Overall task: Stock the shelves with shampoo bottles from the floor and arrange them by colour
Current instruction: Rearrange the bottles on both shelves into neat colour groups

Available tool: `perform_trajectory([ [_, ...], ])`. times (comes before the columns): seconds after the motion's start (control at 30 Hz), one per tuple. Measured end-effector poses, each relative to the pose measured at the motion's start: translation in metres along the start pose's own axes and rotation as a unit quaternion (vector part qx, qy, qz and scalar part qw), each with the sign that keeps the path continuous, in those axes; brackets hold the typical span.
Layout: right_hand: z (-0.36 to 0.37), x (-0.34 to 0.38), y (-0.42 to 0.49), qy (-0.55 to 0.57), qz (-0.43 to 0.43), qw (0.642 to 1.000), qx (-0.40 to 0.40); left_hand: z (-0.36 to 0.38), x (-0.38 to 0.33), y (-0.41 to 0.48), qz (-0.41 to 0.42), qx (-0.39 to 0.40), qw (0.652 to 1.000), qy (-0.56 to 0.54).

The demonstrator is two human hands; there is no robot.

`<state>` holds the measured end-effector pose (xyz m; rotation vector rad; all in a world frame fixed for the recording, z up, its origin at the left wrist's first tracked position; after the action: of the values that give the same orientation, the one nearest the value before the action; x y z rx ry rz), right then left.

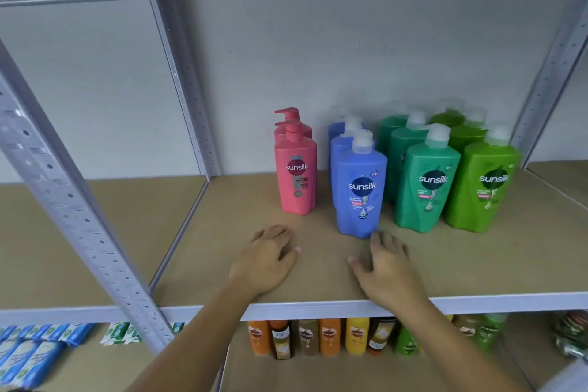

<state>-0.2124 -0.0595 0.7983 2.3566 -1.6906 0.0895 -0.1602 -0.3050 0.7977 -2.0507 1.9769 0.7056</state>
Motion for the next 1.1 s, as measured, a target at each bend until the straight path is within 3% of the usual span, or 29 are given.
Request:
perform_trajectory([
  [0.07, 0.002, 0.012, -0.017, -0.062, -0.032, 0.997, 0.021, 0.0, 0.0, 0.001, 0.002, 0.001, 1.0, -0.002],
  [0.27, 0.002, 0.063, -0.024, -0.043, -0.204, 0.975, 0.082, -0.004, 0.005, 0.001, -0.032, 0.011, 0.998, -0.05],
  [0.4, 0.012, 0.079, 0.012, -0.046, -0.244, 0.962, 0.112, -0.016, 0.008, 0.01, -0.064, -0.027, 0.993, -0.097],
  [0.7, 0.018, 0.091, 0.03, -0.021, -0.238, 0.97, 0.048, -0.027, 0.009, 0.058, -0.153, -0.091, 0.958, -0.226],
  [0.83, 0.016, 0.089, 0.032, -0.007, -0.233, 0.971, 0.047, -0.018, 0.013, 0.084, -0.142, -0.112, 0.937, -0.3],
  [1.1, 0.015, 0.088, 0.032, 0.018, -0.228, 0.973, 0.042, -0.008, 0.013, 0.098, -0.132, -0.124, 0.937, -0.3],
])
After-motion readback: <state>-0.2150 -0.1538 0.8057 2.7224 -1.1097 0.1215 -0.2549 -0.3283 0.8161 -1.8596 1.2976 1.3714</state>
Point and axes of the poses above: each hand's wrist, its own y-axis towards the middle knuckle, its own z-axis out of the palm, x = y × z, the point moved 4 cm from there along y, towards the middle knuckle, and after that the axes turned 8 degrees about -y, right-handed, at the moved point
